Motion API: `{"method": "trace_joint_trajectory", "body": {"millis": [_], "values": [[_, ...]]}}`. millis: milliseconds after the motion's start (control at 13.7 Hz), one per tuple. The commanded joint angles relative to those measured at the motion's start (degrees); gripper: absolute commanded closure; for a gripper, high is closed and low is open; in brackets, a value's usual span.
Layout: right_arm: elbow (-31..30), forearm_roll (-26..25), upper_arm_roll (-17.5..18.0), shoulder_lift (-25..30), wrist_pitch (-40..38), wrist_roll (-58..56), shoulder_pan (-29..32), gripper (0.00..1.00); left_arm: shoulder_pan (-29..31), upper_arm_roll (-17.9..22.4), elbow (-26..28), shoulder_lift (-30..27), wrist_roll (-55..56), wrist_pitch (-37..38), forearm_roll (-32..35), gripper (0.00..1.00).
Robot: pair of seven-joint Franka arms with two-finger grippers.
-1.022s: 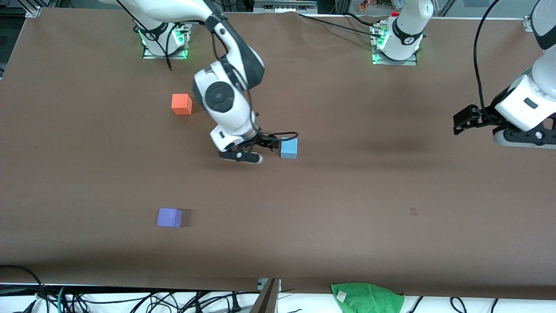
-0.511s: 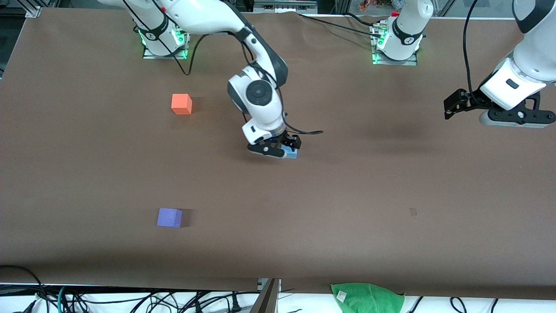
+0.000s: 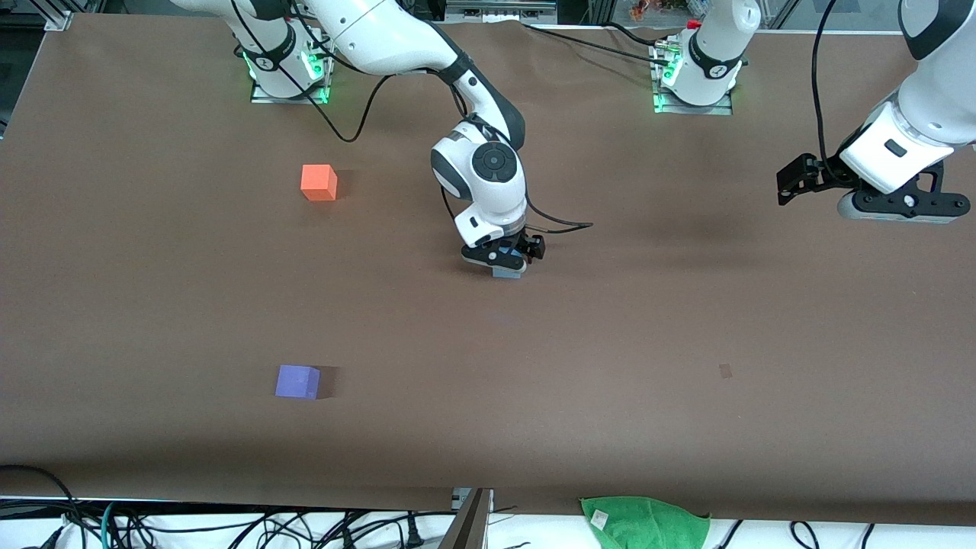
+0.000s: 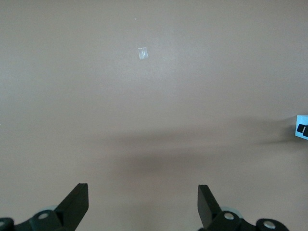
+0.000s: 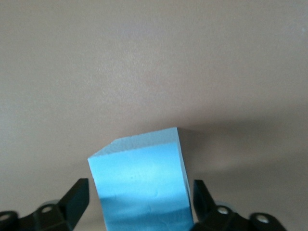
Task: Place blue block between orange and purple blocks
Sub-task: 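Carry the blue cube with the right gripper between orange and purple cubes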
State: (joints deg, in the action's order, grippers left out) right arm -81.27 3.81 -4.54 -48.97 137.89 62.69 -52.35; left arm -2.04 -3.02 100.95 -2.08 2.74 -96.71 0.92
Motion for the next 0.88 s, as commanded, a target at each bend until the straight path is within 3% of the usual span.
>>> {"method": "trace_joint_trajectory", "body": {"millis": [0, 73, 292, 584, 657, 803], "values": [[1.2, -3.0, -0.6, -0.7, -0.5, -1.4, 0.2, 0.84, -0.2, 0.4, -0.1, -0.3, 0.2, 0.6, -1.2, 0.00], [1.1, -3.3, -0.6, -0.8, -0.5, -2.0, 0.8, 0.92, -0.2, 0.4, -0.1, -0.3, 0.2, 0.6, -1.2, 0.00], [1.0, -2.5, -0.2, 1.2, -4.1, -7.7, 7.6, 0.92, -0.2, 0.3, -0.1, -0.3, 0.2, 1.8, -1.2, 0.00], [-0.5, 0.6, -0.3, 6.2, -14.7, -27.4, 16.4, 0.92, -0.2, 0.3, -0.1, -0.2, 0.2, 1.9, -1.2, 0.00], [-2.8, 1.4, -0.5, 8.9, -17.5, -33.7, 19.3, 0.92, -0.2, 0.3, -0.1, -0.2, 0.2, 1.9, -1.2, 0.00], [-13.2, 1.3, -1.6, 15.3, -15.6, -41.3, 22.2, 0.92, -0.2, 0.3, -0.1, -0.2, 0.2, 1.9, -1.3, 0.00]]}}
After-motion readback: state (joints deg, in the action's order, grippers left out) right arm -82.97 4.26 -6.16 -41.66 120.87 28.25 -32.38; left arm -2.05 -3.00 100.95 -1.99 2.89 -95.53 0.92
